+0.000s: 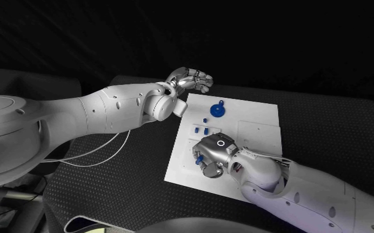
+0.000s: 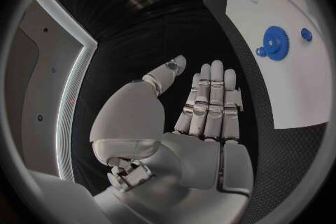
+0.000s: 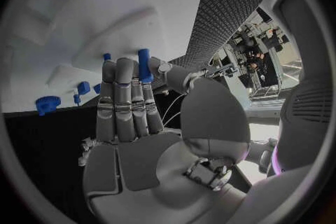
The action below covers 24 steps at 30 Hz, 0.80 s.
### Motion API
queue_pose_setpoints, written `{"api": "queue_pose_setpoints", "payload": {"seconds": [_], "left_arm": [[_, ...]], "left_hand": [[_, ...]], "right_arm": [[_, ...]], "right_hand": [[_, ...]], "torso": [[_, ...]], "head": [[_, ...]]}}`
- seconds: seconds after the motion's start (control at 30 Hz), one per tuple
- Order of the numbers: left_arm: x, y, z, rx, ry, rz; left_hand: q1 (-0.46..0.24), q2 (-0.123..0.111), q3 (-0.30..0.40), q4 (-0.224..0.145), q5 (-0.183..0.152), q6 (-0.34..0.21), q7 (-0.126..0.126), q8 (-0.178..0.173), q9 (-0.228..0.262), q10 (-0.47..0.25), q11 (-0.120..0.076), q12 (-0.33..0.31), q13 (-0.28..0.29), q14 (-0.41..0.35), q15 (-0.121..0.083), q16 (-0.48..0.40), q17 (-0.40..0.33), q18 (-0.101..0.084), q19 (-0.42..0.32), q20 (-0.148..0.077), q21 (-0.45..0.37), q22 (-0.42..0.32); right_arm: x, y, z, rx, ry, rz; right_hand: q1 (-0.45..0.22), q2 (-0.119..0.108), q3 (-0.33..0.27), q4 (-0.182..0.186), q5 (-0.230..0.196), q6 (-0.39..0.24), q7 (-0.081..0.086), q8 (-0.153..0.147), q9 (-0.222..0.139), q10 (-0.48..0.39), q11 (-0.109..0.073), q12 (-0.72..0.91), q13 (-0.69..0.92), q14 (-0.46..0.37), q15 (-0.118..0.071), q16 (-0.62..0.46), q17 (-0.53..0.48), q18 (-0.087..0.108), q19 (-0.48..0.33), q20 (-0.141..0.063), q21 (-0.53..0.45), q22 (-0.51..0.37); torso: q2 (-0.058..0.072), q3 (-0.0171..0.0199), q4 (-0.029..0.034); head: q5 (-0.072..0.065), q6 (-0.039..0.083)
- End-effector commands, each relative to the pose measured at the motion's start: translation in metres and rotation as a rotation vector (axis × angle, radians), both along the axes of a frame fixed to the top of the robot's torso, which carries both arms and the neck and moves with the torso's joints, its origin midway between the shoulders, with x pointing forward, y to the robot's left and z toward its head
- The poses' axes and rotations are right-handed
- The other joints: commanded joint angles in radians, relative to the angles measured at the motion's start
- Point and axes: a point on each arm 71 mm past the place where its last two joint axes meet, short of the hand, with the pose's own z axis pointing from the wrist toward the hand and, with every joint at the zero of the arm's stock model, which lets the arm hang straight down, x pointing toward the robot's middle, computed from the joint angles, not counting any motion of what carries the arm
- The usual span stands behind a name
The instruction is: Assemble the parts on the task board
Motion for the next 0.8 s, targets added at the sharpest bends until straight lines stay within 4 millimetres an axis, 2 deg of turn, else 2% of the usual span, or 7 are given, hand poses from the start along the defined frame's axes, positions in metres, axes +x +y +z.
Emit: {"api": "queue_pose_setpoints", "payload": {"seconds": [0.03,0.4,0.8], "left_arm": [[0.000,-0.003,0.002,-0.014,-0.006,-0.015],[0.000,-0.004,0.002,-0.016,-0.005,-0.020],[-0.001,-0.003,0.002,-0.015,-0.003,-0.020]], "left_hand": [[-0.006,0.002,0.000,0.007,0.001,-0.008,0.000,0.006,-0.001,-0.006,0.000,0.000,-0.002,0.002,0.007,-0.006,0.002,0.004,0.000,0.002,-0.004,0.002],[-0.006,0.002,0.000,0.007,0.001,-0.008,0.000,0.006,-0.001,-0.006,0.001,0.000,-0.002,0.002,0.007,-0.007,0.003,0.004,0.000,0.002,-0.004,0.002],[-0.006,0.002,0.000,0.008,0.000,-0.009,0.000,0.006,-0.001,-0.006,0.001,0.000,-0.002,0.002,0.008,-0.008,0.004,0.004,0.000,0.003,-0.005,0.002]], "right_arm": [[-0.003,0.001,-0.005,-0.062,-0.032,0.017],[-0.012,0.012,-0.007,-0.064,-0.025,0.050],[-0.010,0.008,-0.010,-0.076,0.002,0.036]], "right_hand": [[-0.001,0.008,0.003,-0.005,0.002,0.008,0.000,0.007,0.001,0.007,-0.001,0.006,0.002,0.000,-0.006,0.005,0.002,0.015,0.005,-0.002,0.004,0.019],[-0.002,0.008,0.003,-0.005,0.002,0.009,0.000,0.007,0.002,0.008,-0.001,0.006,0.003,0.000,-0.006,0.006,0.002,0.015,0.005,-0.002,0.004,0.019],[-0.006,0.005,0.004,-0.006,0.003,0.007,0.001,0.005,0.001,0.007,0.000,0.003,0.003,-0.001,-0.005,0.006,0.003,0.015,0.003,-0.001,0.004,0.019]], "torso": [[0.000,-0.0001,-0.0003],[0.000,0.0002,0.0003],[0.000,-0.0001,0.0003]], "head": [[0.000,-0.001],[0.000,-0.002],[-0.001,-0.002]]}}
